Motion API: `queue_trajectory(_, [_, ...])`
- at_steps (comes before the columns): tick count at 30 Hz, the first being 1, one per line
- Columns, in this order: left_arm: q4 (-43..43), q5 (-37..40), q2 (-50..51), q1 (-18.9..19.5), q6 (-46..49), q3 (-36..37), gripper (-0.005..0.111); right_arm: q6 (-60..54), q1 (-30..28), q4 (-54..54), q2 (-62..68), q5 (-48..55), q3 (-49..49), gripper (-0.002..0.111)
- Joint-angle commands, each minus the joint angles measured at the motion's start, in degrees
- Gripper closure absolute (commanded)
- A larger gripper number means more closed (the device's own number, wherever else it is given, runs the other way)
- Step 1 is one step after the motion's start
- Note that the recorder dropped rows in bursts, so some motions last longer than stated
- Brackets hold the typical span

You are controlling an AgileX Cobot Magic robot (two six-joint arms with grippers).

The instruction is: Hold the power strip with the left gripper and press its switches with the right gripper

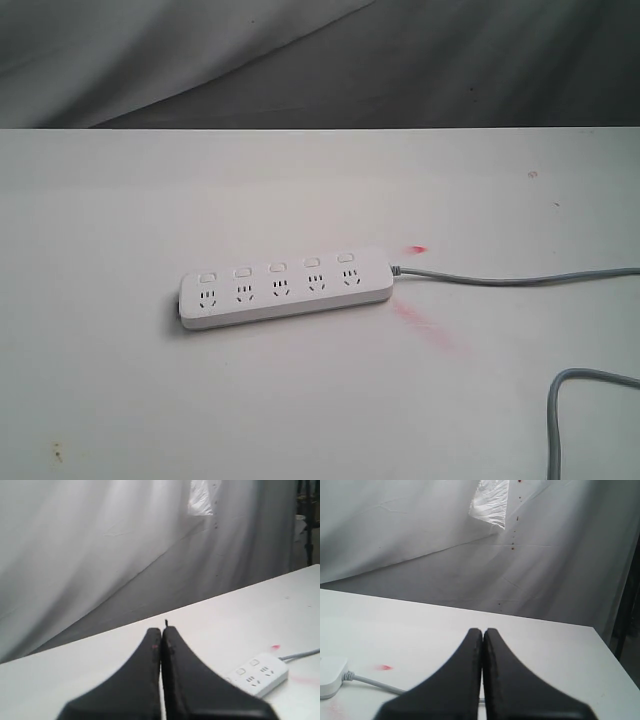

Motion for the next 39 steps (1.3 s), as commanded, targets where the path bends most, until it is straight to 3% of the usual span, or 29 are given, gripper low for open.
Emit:
queue_trajectory(1, [0.23,-17.15,-2.89,-0.11,-0.64,14.76,0.105,0.12,-0.43,-0.59,-0.22,-0.35,0.20,0.108])
queue_trajectory(5, [-0.20,-29.68,-9.32,-0.24,-0.64,29.10,0.105,0.12,-0.43,-0.59,-0.22,-0.35,0.20,0.108])
queue_trajectory(12, [-0.20,-31.93,-17.47,-3.15,-0.64,39.62,0.105,0.12,-0.43,-0.59,-0.22,-0.35,0.20,0.108])
queue_trajectory(18, [1.73,-27.13,-19.68,-3.00,-0.64,40.23,0.105,0.12,-0.43,-0.59,-0.22,-0.35,0.20,0.108])
queue_trajectory(39, [1.73,-27.13,-19.68,-3.00,-0.53,40.23,0.105,0.12,-0.43,-0.59,-0.22,-0.35,0.20,0.108])
